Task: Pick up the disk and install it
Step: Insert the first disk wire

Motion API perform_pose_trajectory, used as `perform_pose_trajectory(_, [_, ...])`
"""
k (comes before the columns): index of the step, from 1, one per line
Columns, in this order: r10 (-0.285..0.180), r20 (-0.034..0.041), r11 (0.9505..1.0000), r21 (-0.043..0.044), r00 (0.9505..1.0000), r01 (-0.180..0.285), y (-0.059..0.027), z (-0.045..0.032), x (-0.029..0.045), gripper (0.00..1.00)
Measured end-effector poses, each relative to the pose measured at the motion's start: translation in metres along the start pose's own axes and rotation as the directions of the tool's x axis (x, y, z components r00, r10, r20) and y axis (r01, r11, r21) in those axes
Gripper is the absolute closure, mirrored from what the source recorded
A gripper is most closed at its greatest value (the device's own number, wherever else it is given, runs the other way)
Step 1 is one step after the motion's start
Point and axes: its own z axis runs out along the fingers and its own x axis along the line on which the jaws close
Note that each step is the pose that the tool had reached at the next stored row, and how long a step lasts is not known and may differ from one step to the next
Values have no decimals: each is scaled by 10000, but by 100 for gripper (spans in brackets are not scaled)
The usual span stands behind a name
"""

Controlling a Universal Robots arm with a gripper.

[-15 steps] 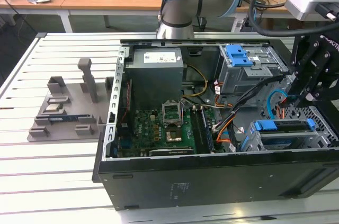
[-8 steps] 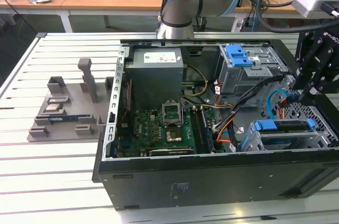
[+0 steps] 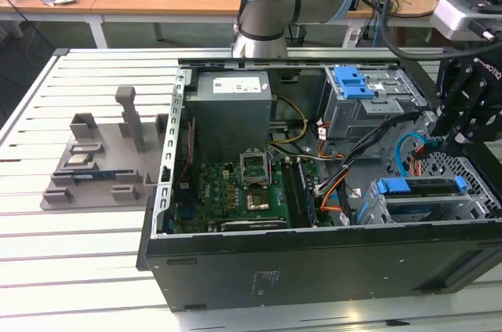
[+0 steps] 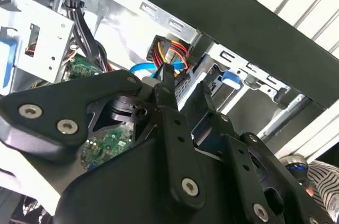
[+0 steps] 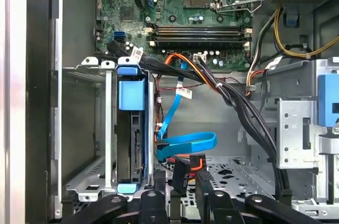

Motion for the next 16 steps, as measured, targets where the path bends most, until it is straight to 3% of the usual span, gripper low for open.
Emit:
perform_pose_trajectory(2, [-1,-2,10000,0,10000,1,-2,52,-1,64])
perform_pose_trajectory(8, [-1,-6,10000,0,10000,1,-2,52,-1,64])
perform_pose_trajectory(9, [-1,-6,10000,0,10000,1,-2,53,-1,65])
perform_pose_trajectory(12, [-1,-7,10000,0,10000,1,-2,53,-1,83])
perform_pose_trajectory(16, [0,-8,10000,0,10000,0,-2,53,-1,83])
